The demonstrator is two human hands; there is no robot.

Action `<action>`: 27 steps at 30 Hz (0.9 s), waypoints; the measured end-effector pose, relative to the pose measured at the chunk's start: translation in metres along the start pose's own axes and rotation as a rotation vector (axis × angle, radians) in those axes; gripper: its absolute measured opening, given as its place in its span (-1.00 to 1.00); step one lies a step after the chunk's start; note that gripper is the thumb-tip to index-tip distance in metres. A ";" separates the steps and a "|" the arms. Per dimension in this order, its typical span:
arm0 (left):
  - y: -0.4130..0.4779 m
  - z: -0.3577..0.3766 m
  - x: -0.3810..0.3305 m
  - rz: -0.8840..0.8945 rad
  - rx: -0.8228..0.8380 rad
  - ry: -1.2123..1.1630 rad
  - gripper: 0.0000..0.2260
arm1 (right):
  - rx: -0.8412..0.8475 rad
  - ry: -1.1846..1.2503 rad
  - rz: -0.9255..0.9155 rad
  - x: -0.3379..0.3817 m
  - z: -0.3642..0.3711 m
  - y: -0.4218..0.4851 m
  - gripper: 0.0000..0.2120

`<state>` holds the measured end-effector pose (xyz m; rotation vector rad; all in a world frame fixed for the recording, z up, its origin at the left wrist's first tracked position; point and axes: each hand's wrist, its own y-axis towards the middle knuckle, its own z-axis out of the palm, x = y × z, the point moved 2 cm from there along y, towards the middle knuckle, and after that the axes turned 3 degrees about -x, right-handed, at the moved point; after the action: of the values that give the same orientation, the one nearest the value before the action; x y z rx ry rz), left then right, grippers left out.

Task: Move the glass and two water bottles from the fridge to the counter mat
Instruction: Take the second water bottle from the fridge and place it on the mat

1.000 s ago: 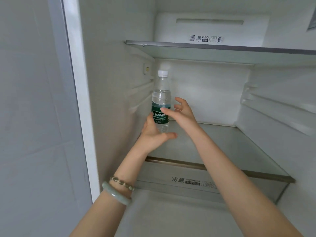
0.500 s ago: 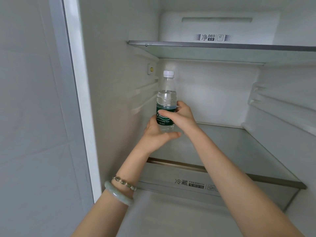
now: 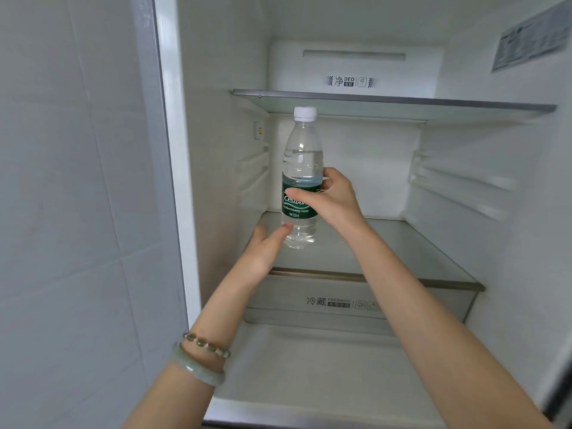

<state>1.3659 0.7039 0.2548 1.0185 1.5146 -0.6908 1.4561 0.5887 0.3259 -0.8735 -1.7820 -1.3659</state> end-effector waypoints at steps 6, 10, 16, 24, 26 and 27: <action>-0.031 0.004 0.004 -0.102 0.152 -0.385 -0.67 | -0.024 0.011 0.021 0.022 -0.016 -0.050 -0.48; -0.061 0.000 0.011 -0.266 0.235 -0.613 -0.60 | -0.036 0.000 0.026 0.025 -0.027 -0.083 -0.56; -0.105 -0.011 0.015 -0.395 0.299 -0.795 -0.49 | -0.041 0.012 0.037 0.031 -0.027 -0.128 -0.59; -0.168 -0.033 0.036 -0.442 0.241 -0.893 -0.44 | 0.065 0.006 0.004 0.047 -0.018 -0.189 -0.38; -0.188 -0.040 0.039 -0.437 0.205 -0.898 -0.44 | 0.101 0.039 -0.003 0.051 -0.014 -0.205 -0.40; -0.199 -0.044 0.042 -0.438 0.181 -0.911 -0.44 | 0.125 0.061 -0.005 0.052 -0.012 -0.213 -0.40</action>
<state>1.1692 0.6606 0.2014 0.3666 0.8578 -1.3899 1.2505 0.5368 0.2682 -0.7532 -1.8029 -1.2559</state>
